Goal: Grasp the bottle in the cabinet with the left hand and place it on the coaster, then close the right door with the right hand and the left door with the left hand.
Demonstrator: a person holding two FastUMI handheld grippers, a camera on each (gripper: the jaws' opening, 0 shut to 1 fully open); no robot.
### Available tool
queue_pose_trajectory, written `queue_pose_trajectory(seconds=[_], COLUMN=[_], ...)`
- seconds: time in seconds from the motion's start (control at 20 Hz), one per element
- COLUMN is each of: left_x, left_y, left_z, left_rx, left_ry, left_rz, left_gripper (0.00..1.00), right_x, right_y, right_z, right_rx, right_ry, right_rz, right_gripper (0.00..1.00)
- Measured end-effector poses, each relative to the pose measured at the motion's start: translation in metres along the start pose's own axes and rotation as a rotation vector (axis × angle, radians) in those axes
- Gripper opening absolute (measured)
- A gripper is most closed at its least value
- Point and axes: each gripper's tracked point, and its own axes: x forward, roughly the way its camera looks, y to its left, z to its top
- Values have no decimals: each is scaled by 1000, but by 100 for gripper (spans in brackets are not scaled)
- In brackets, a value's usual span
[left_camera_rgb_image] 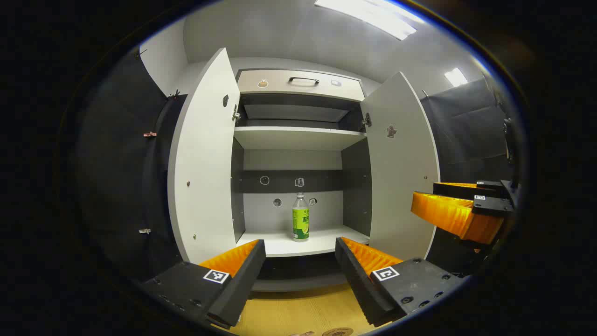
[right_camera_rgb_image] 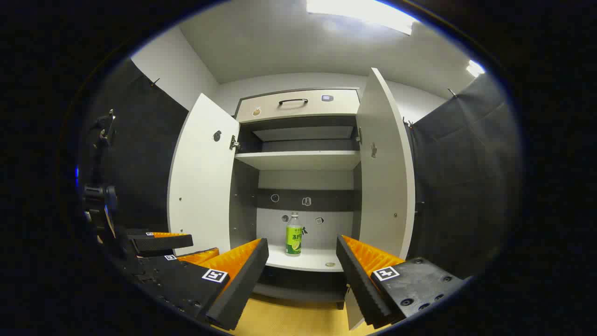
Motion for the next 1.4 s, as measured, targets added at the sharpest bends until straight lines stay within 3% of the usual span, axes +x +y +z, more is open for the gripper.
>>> queue_pose_trajectory(seconds=[0.8,1.15,1.4], left_x=[5,3,6], left_y=[-2,-4,-10], left_z=[3,3,0], left_rx=[1,-10,-5], left_ry=[-8,-13,-13], left_rz=[-16,-66,-142], left_gripper=[95,96,96], right_x=[8,-1,-15], right_y=[-13,-12,-11], right_z=[-22,-21,-16], right_rx=[9,-20,-38], right_ry=[74,76,65], right_rz=[-35,-78,-133], right_gripper=[97,97,97])
